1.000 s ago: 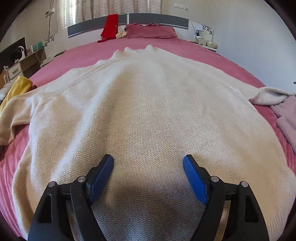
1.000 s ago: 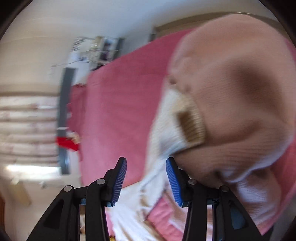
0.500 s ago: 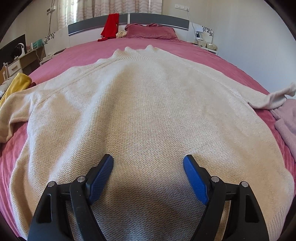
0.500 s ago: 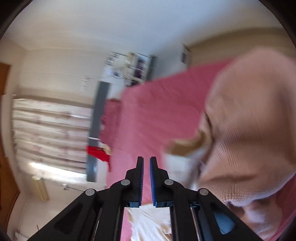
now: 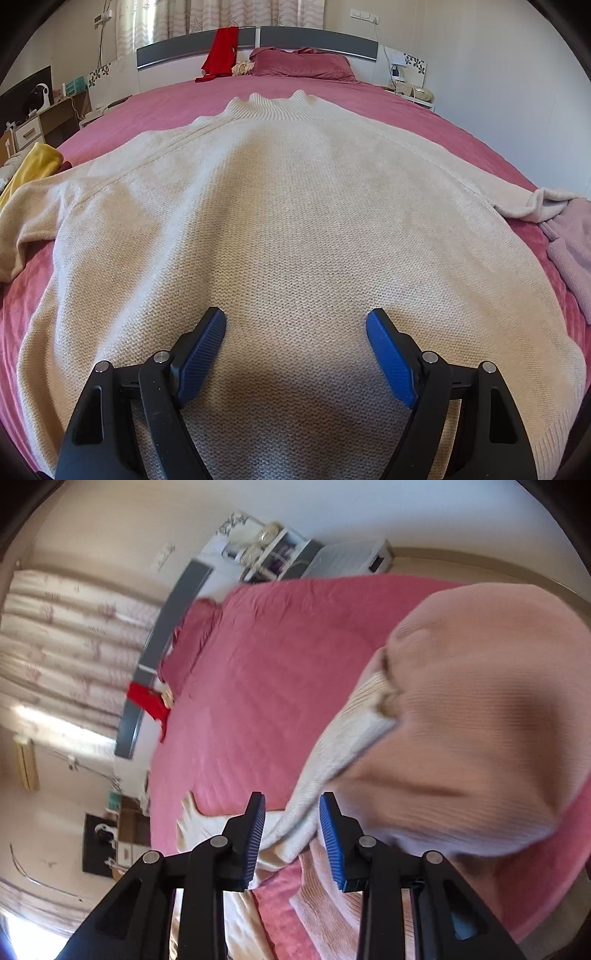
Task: Fold clothes
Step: 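Move the right tool to the cream sleeve cuff and grasp it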
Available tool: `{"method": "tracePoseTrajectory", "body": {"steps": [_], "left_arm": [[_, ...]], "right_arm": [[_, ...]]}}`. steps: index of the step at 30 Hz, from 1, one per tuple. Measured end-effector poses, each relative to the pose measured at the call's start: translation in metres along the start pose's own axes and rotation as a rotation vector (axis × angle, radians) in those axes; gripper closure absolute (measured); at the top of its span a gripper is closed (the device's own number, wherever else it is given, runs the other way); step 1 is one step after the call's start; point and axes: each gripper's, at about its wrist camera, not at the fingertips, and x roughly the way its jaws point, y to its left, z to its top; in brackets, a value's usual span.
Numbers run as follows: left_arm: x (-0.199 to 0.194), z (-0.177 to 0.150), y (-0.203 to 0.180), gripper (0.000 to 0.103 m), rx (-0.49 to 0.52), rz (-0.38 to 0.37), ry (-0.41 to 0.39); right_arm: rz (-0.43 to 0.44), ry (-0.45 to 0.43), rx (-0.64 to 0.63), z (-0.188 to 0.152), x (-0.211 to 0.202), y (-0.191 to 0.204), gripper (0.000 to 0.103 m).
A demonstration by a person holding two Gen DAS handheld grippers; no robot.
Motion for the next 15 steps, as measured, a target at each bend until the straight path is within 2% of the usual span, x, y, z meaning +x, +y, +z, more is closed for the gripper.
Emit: {"method": "tracePoseTrajectory", "body": {"steps": [1, 2, 4, 5, 6, 12, 13, 14, 15], "left_arm": [[0.0, 0.001, 0.0, 0.023, -0.001, 0.0, 0.0], [0.0, 0.0, 0.0, 0.023, -0.001, -0.001, -0.001], [-0.001, 0.0, 0.0, 0.023, -0.003, -0.003, -0.001], [-0.001, 0.0, 0.0, 0.023, -0.004, -0.005, -0.002], [-0.001, 0.0, 0.0, 0.023, -0.005, -0.007, -0.002], [0.004, 0.006, -0.002, 0.022, -0.013, -0.02, -0.003], [0.006, 0.008, -0.003, 0.022, -0.013, -0.021, -0.003], [0.005, 0.008, -0.003, 0.022, -0.013, -0.021, -0.004], [0.005, 0.008, -0.004, 0.022, -0.014, -0.022, -0.004]], "right_arm": [[0.006, 0.001, -0.016, 0.002, 0.008, 0.007, 0.073], [-0.031, 0.0, -0.034, 0.004, 0.016, 0.015, 0.073], [-0.207, -0.022, 0.031, 0.007, 0.029, 0.015, 0.073], [-0.248, -0.024, 0.1, 0.008, 0.033, 0.01, 0.073], [-0.238, -0.023, 0.157, 0.008, 0.036, 0.004, 0.073], [-0.317, 0.01, 0.331, 0.019, 0.063, -0.021, 0.074], [-0.282, 0.0, 0.366, 0.019, 0.066, -0.028, 0.074], [-0.246, -0.01, 0.401, 0.019, 0.069, -0.034, 0.081], [-0.196, -0.032, 0.376, 0.019, 0.067, -0.032, 0.09]]}}
